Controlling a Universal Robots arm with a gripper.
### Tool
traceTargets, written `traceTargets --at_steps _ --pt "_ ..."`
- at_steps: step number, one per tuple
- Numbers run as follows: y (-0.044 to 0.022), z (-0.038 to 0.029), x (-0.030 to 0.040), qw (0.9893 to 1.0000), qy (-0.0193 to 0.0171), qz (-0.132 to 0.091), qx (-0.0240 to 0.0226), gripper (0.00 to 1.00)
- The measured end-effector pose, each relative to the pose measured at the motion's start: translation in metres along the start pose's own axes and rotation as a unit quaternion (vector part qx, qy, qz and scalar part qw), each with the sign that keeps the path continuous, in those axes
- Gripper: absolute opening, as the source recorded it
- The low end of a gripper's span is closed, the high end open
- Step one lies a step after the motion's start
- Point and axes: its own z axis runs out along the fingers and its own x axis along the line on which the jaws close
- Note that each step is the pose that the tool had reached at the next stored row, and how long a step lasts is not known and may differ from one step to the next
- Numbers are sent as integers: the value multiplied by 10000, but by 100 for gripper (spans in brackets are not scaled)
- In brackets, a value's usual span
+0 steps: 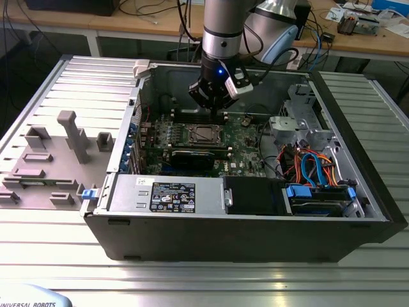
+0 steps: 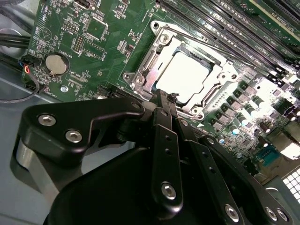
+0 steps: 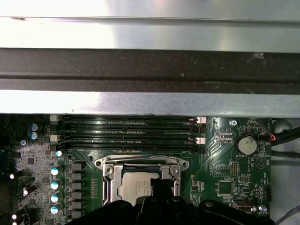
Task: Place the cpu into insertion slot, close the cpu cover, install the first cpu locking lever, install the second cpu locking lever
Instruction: 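Install the second cpu locking lever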
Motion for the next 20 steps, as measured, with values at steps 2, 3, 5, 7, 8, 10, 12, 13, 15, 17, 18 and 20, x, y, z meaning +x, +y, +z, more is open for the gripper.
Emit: traceTargets --at_steps 2,3,5,7,8,10,12,13,15,17,18,20 --pt "-1 -1 0 10000 0 -1 1 11" --pt "-6 -1 0 10000 0 -1 0 11" --pt "-9 0 0 10000 0 -1 0 11" --pt "-12 -1 0 10000 0 -1 0 11" --pt "-20 0 0 10000 1 -2 1 11" --pt "-30 1 0 10000 0 -1 0 11" --pt "-34 2 0 10000 0 0 0 11" --pt "-34 2 0 10000 0 0 0 11" --pt "-34 2 0 10000 0 -1 1 11" --pt "-35 1 0 10000 0 -1 1 11" --pt "-35 0 0 10000 0 -1 0 11" --pt "-35 -9 0 10000 1 -1 2 11"
